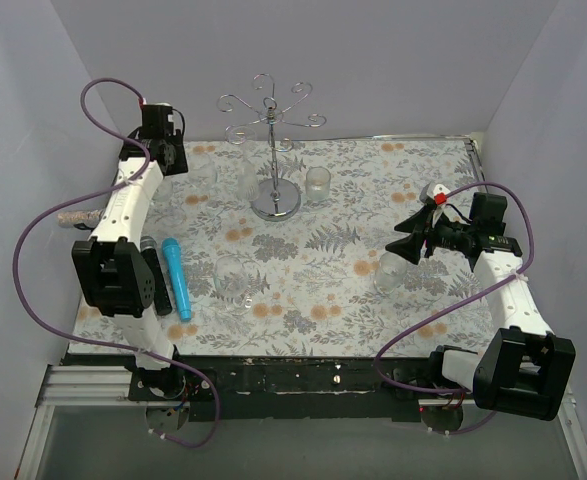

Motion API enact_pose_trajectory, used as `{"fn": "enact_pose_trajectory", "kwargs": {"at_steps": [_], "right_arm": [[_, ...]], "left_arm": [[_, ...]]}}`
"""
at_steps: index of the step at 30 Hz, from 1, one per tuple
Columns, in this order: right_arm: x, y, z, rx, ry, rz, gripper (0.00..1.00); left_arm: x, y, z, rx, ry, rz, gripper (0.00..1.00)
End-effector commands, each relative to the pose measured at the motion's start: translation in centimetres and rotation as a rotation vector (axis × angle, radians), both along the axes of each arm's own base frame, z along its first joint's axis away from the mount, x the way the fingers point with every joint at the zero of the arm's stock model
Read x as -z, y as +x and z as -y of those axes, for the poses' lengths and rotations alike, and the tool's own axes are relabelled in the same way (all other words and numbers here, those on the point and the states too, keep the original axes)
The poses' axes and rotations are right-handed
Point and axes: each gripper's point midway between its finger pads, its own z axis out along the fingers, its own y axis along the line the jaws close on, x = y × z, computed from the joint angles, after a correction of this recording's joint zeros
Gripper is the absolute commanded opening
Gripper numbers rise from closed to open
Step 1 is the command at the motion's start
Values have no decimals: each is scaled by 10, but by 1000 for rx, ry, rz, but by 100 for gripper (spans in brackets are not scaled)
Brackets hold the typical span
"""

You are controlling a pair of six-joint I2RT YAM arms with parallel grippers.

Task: Place the wine glass upside down on the wine glass rack
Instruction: Pick up the wine glass at the center of the board.

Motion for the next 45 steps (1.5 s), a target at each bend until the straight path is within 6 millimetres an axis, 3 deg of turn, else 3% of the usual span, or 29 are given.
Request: {"fn": "enact_pose_trajectory", "kwargs": {"at_steps": [1, 15, 28, 29, 38, 45], "right_arm": [[-4, 0, -1, -10, 16, 19, 71], [-5, 0, -1, -12, 16, 24, 71], [-6, -1, -1, -11, 11, 34, 71], [-6, -1, 0, -10, 13, 33, 71], [-5, -1, -1, -11, 11, 32, 71], [-5, -1, -1, -12, 12, 32, 71]], "left_arm": [[-8, -1, -7, -21, 14, 11, 44], [7, -2, -12, -28, -33, -19, 27], [12, 3, -4, 1, -94, -35, 20], [13, 2, -18, -28, -101, -33, 20], [7, 1, -21, -28, -129, -22, 8], [-1, 2, -16, -7, -158, -3, 13]]}}
